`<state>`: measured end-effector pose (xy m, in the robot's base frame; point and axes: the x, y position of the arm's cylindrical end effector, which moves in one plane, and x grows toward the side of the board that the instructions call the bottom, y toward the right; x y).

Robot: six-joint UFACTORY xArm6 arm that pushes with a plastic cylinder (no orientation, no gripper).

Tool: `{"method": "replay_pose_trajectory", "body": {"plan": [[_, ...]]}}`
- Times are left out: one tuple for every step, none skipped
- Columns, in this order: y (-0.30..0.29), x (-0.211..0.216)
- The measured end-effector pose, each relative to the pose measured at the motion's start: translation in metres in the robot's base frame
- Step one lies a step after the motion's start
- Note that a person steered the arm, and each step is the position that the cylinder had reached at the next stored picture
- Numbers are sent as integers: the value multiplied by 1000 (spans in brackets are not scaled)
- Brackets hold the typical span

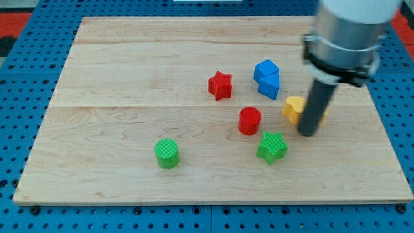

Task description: Slide the green star near the green circle

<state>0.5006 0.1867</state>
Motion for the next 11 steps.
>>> {"method": "replay_pose_trajectory", "body": {"plan": [[3, 0], [-12, 18], [-23, 20], [-40, 25], [-84, 31], [-140, 32], [-202, 32], [-209, 32], [-141, 32], [-90, 31], [-90, 31]]}}
